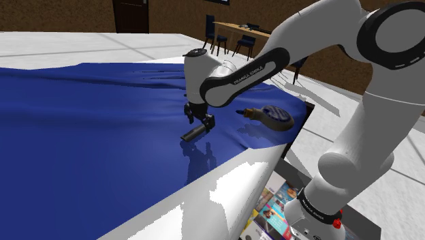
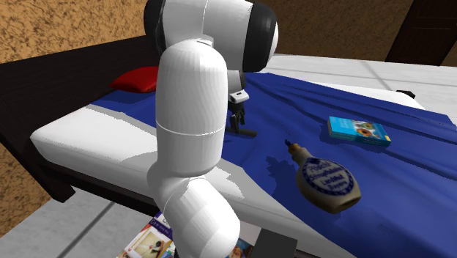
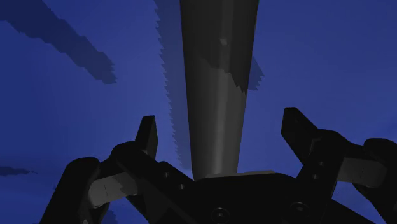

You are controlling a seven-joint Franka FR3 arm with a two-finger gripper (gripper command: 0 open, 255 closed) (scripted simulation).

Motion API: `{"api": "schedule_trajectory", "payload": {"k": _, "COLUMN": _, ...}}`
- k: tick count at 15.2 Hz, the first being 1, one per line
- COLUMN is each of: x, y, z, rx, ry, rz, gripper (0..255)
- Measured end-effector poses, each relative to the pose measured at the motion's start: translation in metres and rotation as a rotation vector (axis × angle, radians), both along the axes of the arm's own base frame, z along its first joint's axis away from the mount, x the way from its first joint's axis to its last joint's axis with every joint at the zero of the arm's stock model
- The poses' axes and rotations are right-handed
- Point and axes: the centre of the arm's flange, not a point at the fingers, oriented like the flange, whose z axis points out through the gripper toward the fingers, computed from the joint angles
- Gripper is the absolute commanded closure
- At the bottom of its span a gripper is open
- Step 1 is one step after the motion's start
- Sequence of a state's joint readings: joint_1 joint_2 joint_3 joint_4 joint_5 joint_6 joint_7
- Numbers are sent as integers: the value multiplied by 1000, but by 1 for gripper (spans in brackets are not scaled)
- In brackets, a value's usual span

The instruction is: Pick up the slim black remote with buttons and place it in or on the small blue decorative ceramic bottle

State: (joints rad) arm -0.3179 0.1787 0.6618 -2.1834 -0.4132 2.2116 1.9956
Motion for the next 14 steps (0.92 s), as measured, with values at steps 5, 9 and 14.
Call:
{"api": "schedule_trajectory", "payload": {"k": 5, "x": 0, "y": -2, "z": -7, "rx": 0, "ry": 0, "rz": 0, "gripper": 0}}
{"api": "schedule_trajectory", "payload": {"k": 9, "x": 0, "y": -2, "z": -8, "rx": 0, "ry": 0, "rz": 0, "gripper": 255}}
{"api": "schedule_trajectory", "payload": {"k": 14, "x": 3, "y": -1, "z": -2, "rx": 5, "ry": -17, "rz": 5, "gripper": 255}}
